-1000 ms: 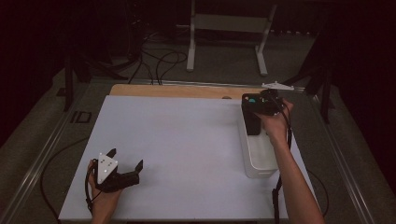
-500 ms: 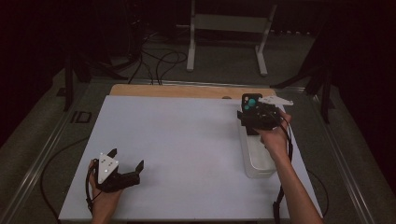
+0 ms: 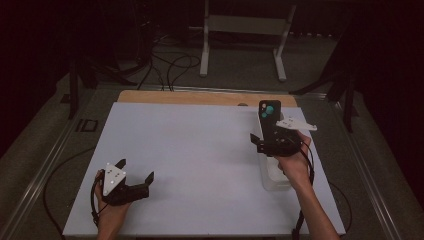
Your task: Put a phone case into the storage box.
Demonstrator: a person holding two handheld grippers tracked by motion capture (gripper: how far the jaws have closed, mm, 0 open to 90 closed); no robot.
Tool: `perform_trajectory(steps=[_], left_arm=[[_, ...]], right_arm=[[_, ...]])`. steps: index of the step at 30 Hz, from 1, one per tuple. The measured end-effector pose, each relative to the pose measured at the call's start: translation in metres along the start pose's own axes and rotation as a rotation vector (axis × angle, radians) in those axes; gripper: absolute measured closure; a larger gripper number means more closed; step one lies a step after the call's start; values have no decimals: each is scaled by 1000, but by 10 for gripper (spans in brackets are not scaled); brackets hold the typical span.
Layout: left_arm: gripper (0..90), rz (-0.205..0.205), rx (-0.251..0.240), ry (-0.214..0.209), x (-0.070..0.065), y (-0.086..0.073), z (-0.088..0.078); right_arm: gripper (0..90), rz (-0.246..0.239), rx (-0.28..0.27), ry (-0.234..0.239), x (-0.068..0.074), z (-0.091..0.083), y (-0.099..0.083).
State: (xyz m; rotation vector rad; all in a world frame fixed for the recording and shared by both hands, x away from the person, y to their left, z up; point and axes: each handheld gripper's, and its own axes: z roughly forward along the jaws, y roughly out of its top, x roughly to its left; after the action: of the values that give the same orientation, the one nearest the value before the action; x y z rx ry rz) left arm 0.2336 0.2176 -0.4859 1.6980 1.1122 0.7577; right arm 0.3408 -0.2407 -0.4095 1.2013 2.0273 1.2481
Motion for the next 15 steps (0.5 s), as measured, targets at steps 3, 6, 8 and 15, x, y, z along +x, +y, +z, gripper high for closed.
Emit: perform_trajectory(steps=[3, 6, 8, 15], left_arm=[[0, 6, 0, -9, 0, 1, -1], [0, 4, -4, -11, 0, 2, -2], [0, 9, -4, -14, 0, 3, -3], [0, -4, -17, -26, 2, 4, -5]], right_arm=[[83, -2, -25, 14, 7, -10, -11], [83, -5, -44, 23, 11, -16, -18], [83, -5, -55, 32, 12, -19, -22], [83, -23, -90, 54, 18, -29, -39]])
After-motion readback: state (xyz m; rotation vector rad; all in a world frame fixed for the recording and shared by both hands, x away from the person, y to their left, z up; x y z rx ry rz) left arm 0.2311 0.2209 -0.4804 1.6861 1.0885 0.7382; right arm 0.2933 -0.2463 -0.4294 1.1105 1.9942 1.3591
